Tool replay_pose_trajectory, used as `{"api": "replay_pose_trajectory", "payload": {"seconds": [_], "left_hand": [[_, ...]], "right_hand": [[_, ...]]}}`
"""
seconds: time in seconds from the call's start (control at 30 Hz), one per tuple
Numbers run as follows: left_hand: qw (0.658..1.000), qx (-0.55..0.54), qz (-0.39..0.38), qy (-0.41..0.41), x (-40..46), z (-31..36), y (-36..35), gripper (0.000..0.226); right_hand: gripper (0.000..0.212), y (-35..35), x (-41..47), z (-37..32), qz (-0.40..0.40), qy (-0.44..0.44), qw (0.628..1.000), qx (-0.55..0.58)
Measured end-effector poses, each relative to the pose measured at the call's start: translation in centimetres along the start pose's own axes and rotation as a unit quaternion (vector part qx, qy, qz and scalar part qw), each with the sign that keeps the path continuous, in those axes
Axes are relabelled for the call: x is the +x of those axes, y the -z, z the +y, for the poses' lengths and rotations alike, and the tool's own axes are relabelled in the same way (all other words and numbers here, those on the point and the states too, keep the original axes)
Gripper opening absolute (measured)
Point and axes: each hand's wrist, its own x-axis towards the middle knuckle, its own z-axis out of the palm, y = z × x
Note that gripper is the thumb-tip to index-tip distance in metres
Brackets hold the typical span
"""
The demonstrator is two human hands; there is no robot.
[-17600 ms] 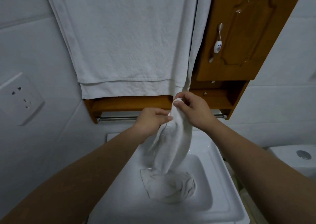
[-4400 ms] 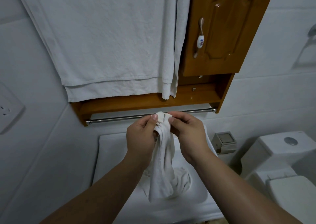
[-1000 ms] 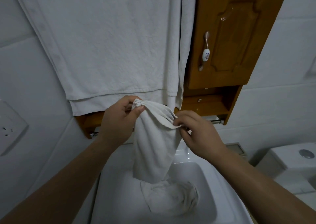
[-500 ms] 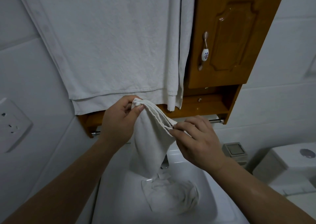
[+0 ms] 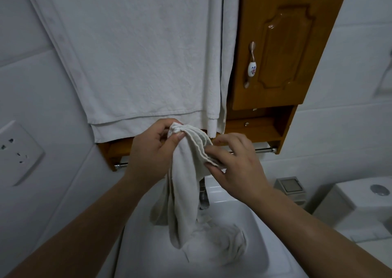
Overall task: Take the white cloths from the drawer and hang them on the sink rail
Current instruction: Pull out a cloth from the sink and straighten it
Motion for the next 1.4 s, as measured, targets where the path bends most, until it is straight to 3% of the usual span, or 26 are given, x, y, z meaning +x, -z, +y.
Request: {"api": "replay_pose_trajectory", "payload": {"seconds": [0.13, 0.37, 0.57, 0.7, 0.87, 0.93, 1.03, 1.1, 1.17, 1.2, 1.3, 1.37, 1.4], "left_hand": [[1.000, -0.004, 0.003, -0.004, -0.1, 0.1, 0.2, 0.012], [1.000, 0.005, 0.000, -0.007, -0.2, 0.3, 0.3, 0.013], [0.999, -0.012, 0.034, 0.040, 0.4, -0.5, 1.2, 0.013], [0.999, 0.015, 0.015, 0.034, -0.2, -1.3, 1.3, 0.009], [0.999, 0.029, -0.010, 0.045, -0.4, -2.0, 1.1, 0.008], [0.998, 0.020, -0.016, 0.052, -0.1, -1.6, 1.2, 0.013], [0.997, 0.018, -0.049, 0.060, 0.3, -1.5, 1.3, 0.014], [0.995, 0.037, -0.076, 0.056, 0.2, -1.4, 1.1, 0.009], [0.995, 0.029, -0.080, 0.057, 0.4, -0.9, 0.7, 0.007], [0.995, 0.014, -0.080, 0.062, 0.5, -0.8, 0.4, 0.007], [0.989, -0.060, -0.082, 0.110, 1.4, -0.3, 0.0, 0.009], [0.988, -0.073, -0.060, 0.126, 2.1, -0.2, 0.0, 0.012], [0.989, -0.066, -0.040, 0.127, 2.4, -0.2, 0.1, 0.013]], "right_hand": [[0.029, 0.2, 0.3, -0.4, 0.007, -0.001, 1.000, 0.015], [0.025, 0.2, 0.5, -0.4, -0.064, -0.035, 0.997, 0.004], [0.026, 0.0, -0.8, 0.1, -0.119, -0.007, 0.993, -0.008], [0.029, 1.3, -0.8, -0.1, -0.153, -0.076, 0.983, 0.070], [0.009, 4.5, 2.3, -0.3, -0.116, -0.182, 0.956, 0.197], [0.008, 6.1, 3.9, 0.1, -0.177, -0.199, 0.949, 0.169], [0.019, 8.0, 5.8, 0.8, -0.352, -0.157, 0.923, 0.025], [0.019, 9.2, 6.9, 1.2, -0.318, -0.147, 0.936, 0.024], [0.010, 10.5, 7.9, 1.1, -0.214, -0.182, 0.948, 0.148], [0.008, 10.6, 8.3, 1.0, -0.205, -0.189, 0.943, 0.184], [0.013, 9.7, 8.4, 1.1, -0.333, -0.118, 0.933, 0.070], [0.017, 10.3, 8.7, 1.6, -0.318, -0.135, 0.937, 0.054], [0.025, 11.0, 9.2, 1.7, -0.277, -0.171, 0.938, 0.120]]}}
